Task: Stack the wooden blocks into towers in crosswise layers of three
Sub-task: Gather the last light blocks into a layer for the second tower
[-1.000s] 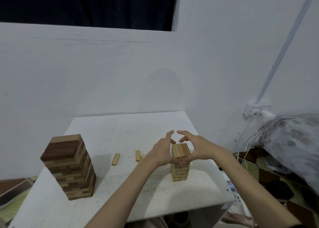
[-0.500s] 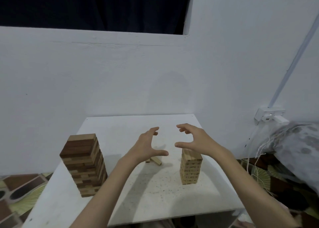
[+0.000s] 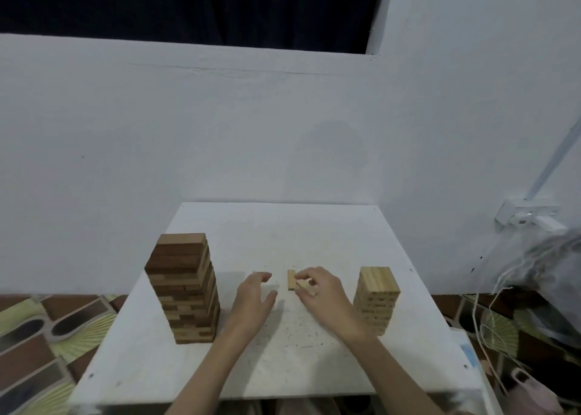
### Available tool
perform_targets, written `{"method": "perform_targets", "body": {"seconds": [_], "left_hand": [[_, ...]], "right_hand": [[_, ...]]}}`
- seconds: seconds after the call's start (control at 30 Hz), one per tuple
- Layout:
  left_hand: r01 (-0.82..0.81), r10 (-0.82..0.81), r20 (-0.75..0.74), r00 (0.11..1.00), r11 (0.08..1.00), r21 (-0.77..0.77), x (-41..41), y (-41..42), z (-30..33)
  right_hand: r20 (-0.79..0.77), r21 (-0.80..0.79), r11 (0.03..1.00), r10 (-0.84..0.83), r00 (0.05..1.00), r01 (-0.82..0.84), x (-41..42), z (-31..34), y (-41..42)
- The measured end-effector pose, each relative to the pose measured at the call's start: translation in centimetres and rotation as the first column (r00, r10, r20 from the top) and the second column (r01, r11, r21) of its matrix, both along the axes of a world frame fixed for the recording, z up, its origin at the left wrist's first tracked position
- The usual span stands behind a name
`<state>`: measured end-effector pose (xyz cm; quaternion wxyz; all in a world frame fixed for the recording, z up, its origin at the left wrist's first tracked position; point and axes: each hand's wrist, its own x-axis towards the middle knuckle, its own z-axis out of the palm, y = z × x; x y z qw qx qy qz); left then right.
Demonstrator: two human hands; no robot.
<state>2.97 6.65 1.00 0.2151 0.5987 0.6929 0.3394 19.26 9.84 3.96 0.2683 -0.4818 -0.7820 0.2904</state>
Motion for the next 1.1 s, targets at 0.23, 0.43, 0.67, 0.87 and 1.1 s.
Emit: {"method": "perform_targets", "body": {"seconds": [0.23, 0.43, 0.67, 0.87, 1.1], "left_hand": [[-0.136, 0.135, -0.130, 0.982, 0.991, 0.000, 0.0, 1.2, -2.8], [-0.161, 0.138, -0.246, 0.959, 0.984, -0.077, 0.0, 2.6, -2.5], [-0.097, 0.073, -0.166, 0.984, 0.985, -0.140, 0.3, 3.9, -2.7], [-0.198, 0.156, -0.234, 0.960, 0.965, -0.171, -0.7, 4.4, -3.3], [-0.069, 0.048, -0.159, 0.986, 0.990, -0.126, -1.4, 4.9, -4.0]], "right_hand": [[0.098, -0.053, 0.979, -0.191, 0.977, 0.197, -2.2, -5.4, 1.0], [0.256, 0.006, 0.955, -0.287, 0.923, 0.296, -2.8, -6.0, 2.5], [0.352, -0.002, 0.952, -0.286, 0.891, 0.306, -3.7, -6.5, 3.7], [0.350, 0.015, 0.954, -0.285, 0.892, 0.299, -4.0, -6.7, 4.6], [0.385, -0.012, 0.964, -0.242, 0.890, 0.267, -4.9, -6.3, 5.7]]}}
